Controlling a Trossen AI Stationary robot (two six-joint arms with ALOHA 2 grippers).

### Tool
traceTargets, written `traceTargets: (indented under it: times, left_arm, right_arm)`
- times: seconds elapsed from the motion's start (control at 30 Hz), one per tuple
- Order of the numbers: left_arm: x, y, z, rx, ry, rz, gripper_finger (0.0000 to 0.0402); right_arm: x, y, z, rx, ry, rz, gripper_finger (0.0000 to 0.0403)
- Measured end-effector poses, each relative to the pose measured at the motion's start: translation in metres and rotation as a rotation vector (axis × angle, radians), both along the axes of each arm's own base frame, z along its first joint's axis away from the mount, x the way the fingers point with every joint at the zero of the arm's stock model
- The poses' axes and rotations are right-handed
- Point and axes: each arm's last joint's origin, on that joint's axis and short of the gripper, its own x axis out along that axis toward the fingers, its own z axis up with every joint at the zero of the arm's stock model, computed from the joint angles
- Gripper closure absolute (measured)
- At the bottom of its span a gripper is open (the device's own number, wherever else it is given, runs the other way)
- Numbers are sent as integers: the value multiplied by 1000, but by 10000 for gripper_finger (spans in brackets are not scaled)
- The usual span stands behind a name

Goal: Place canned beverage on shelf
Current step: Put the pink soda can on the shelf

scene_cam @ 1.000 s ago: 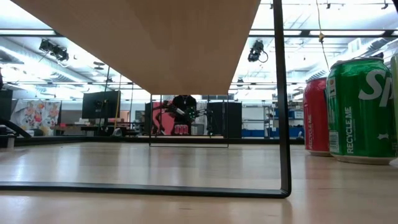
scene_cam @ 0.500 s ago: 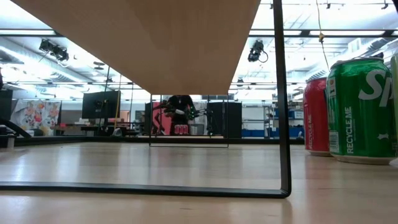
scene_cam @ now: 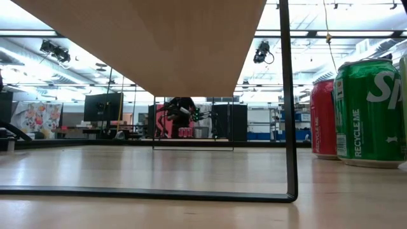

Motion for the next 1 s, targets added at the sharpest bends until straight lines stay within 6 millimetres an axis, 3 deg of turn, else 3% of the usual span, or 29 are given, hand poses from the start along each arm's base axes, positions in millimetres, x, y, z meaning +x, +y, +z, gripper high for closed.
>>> traceTargets:
  times: [0.43,0.7,1.0]
  left_arm:
    - [0,0,0,8,2,14,106]
    - [0,1,0,9,4,18,106]
    - [0,1,0,7,-1,30,106]
  right_arm:
    - [-3,0,5,4,-21,-2,50]
    - [-6,0,7,17,-14,22,7]
    - [-16,1,22,-13,-69,6,4]
